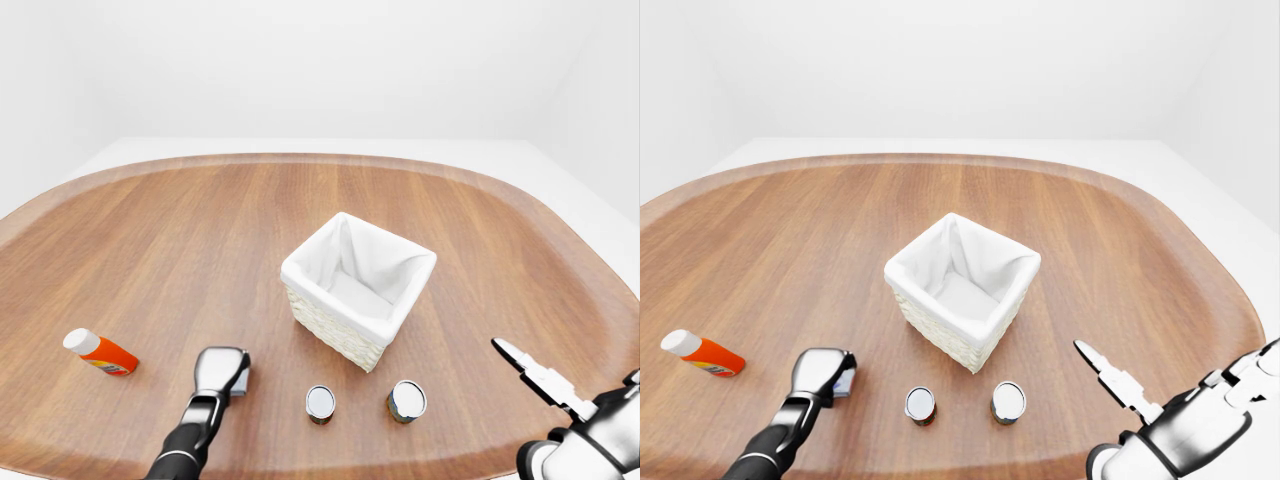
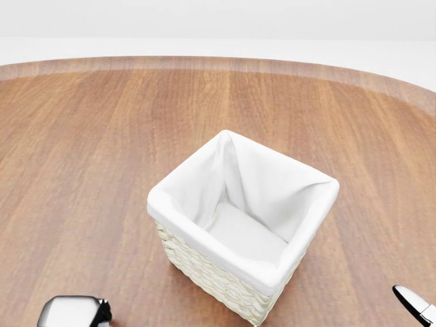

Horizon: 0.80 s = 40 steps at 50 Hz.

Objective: Pick up the alphabet soup and the cream cheese box, and put them in the basket.

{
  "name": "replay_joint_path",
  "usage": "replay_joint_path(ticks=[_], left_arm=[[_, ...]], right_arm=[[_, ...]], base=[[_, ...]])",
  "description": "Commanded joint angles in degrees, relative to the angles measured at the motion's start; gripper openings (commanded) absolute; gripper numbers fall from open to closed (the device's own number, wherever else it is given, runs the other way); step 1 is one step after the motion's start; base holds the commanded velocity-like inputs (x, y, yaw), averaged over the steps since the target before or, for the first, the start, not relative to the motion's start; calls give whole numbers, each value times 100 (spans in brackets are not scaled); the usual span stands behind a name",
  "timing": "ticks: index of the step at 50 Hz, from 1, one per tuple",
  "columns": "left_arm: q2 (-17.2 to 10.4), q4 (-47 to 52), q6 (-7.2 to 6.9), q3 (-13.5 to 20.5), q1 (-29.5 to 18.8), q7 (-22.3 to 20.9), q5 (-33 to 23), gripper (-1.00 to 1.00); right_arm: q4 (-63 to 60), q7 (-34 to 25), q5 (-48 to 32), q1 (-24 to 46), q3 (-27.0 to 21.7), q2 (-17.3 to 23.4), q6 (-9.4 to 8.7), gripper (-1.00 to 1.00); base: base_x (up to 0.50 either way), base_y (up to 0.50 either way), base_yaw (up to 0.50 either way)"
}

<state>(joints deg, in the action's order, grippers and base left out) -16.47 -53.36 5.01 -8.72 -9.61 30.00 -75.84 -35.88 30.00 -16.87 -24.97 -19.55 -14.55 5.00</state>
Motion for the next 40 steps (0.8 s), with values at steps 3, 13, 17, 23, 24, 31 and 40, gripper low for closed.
replay_joint_path(ticks=[3,13,17,23,24,31,40], left_arm=[[-184,1014,-1,406,1190,0,-245,-100],[-168,1686,-1,628,1472,0,-186,-100],[-168,1688,-1,730,1459,0,-104,-100],[-160,1877,-1,860,1540,-45,75,-100],[-162,1831,-1,872,1507,-52,82,-100],[-125,2475,-1,1015,1722,-472,148,-100],[45,3570,-1,1367,1940,-1208,235,-100]], right_arm=[[-14,0,0,5,0,2,0,100],[5,0,0,1,-1,4,0,100],[-15,0,-5,-4,4,-2,0,100],[6,0,1,3,-5,3,0,100],[7,0,2,2,-5,2,0,100],[2,0,-6,-1,2,-3,0,100],[-43,0,-3,-14,15,-6,0,100]], base=[[0,0,0],[0,0,0],[0,0,0],[0,0,0],[0,0,0],[0,0,0],[0,0,0]])
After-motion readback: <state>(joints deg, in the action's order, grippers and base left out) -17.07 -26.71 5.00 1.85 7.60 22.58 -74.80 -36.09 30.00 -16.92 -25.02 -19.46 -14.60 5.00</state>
